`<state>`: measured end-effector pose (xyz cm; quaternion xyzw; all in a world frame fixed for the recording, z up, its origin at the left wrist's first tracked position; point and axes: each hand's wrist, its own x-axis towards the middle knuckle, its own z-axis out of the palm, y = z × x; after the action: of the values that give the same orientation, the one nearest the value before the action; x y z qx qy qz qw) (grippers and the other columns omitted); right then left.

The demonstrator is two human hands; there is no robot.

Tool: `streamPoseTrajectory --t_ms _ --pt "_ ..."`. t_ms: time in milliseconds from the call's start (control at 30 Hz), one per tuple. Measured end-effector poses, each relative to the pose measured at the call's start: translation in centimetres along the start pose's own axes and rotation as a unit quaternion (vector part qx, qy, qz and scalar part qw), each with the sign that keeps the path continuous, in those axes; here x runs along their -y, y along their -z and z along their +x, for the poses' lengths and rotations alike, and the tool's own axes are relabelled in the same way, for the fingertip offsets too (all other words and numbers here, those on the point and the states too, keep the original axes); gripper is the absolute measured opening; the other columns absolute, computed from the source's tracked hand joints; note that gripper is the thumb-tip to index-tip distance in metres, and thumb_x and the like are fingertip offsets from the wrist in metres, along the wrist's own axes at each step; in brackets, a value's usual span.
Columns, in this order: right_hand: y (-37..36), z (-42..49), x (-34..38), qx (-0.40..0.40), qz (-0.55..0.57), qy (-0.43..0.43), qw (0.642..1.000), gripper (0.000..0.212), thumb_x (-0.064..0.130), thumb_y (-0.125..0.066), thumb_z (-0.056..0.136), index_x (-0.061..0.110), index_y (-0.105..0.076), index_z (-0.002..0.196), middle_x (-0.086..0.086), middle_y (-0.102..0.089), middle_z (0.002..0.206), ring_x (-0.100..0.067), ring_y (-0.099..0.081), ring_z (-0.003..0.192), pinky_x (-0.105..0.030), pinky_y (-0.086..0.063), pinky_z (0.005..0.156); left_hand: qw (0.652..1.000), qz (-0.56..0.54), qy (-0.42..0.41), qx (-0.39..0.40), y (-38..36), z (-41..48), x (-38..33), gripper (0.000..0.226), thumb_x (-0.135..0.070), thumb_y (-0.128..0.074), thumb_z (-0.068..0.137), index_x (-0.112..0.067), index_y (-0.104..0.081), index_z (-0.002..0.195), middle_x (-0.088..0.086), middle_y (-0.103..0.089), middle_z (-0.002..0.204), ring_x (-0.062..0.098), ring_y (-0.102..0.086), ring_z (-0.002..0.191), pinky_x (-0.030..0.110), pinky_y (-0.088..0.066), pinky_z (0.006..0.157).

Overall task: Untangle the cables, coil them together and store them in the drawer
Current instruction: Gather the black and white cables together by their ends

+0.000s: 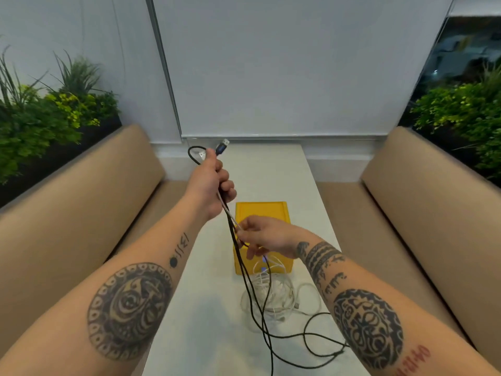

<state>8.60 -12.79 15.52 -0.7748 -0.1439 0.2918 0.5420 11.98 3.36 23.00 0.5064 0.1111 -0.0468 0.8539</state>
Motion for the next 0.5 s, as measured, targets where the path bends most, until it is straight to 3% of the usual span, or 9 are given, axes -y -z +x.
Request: streamPoseTrajectory --t_ms 67,167,233,300,400,500 --pt "-0.5 -0.2 -1.2 -0.006 -0.012 0.026 1.000 0.017 0.033 -0.055 0.102 0.020 -0.063 0.095 0.005 -0.070 0.091 -0.017 -0.055 0.067 -0.027 -0.046 0.063 1.000 0.007 -0.004 0.004 -0.1 -0.1 -0.6 0.049 -0.062 -0.036 0.101 -0.027 -0.033 0.068 -0.007 -0.020 0.055 0.009 -0.015 0.043 0.019 -0.014 0.039" --pt "0.2 -0.5 -2.3 -0.055 -0.105 0.041 0.992 0.028 0.042 -0.054 0.101 0.024 -0.070 0.087 0.019 -0.065 0.074 -0.006 -0.051 0.061 -0.022 -0.044 0.060 1.000 0.010 -0.008 0.001 0.5 0.0 -1.5 0.050 -0.062 -0.035 0.102 -0.027 -0.034 0.067 -0.007 -0.019 0.055 0.008 -0.013 0.042 0.020 -0.007 0.041" --pt "1.0 -0.4 -3.9 -0.092 -0.168 0.038 0.981 0.027 0.045 -0.057 0.099 0.025 -0.072 0.088 0.019 -0.065 0.080 0.000 -0.056 0.070 -0.022 -0.044 0.064 1.000 0.013 -0.001 -0.009 1.2 0.0 -2.2 0.051 -0.062 -0.036 0.102 -0.027 -0.036 0.066 -0.007 -0.020 0.055 0.008 -0.014 0.041 0.021 -0.005 0.044" --pt "2.1 -0.2 -6.2 -0.126 -0.202 0.022 0.971 0.030 0.044 -0.056 0.099 0.020 -0.071 0.091 0.009 -0.065 0.087 -0.008 -0.059 0.079 -0.030 -0.045 0.069 1.000 0.021 0.004 -0.023 2.0 -0.1 -3.0 0.051 -0.062 -0.036 0.102 -0.026 -0.038 0.066 -0.008 -0.021 0.055 0.007 -0.014 0.041 0.022 -0.005 0.046" --pt "3.8 -0.4 -9.1 -0.117 -0.262 -0.052 0.957 0.033 0.042 -0.050 0.102 0.018 -0.069 0.092 -0.001 -0.064 0.089 -0.019 -0.059 0.079 -0.034 -0.046 0.068 0.999 0.030 0.012 -0.038 3.3 -0.3 -3.7 0.049 -0.061 -0.039 0.101 -0.027 -0.038 0.066 -0.008 -0.021 0.055 0.007 -0.014 0.039 0.020 -0.005 0.044" --pt "4.4 -0.3 -10.1 -0.121 -0.259 -0.080 0.955 0.031 0.037 -0.053 0.101 0.019 -0.074 0.086 0.002 -0.067 0.089 -0.017 -0.060 0.077 -0.035 -0.051 0.071 0.992 0.114 0.005 -0.045 3.9 -0.6 -3.2 0.047 -0.059 -0.043 0.101 -0.027 -0.035 0.067 -0.007 -0.021 0.057 0.008 -0.014 0.041 0.019 -0.009 0.038"
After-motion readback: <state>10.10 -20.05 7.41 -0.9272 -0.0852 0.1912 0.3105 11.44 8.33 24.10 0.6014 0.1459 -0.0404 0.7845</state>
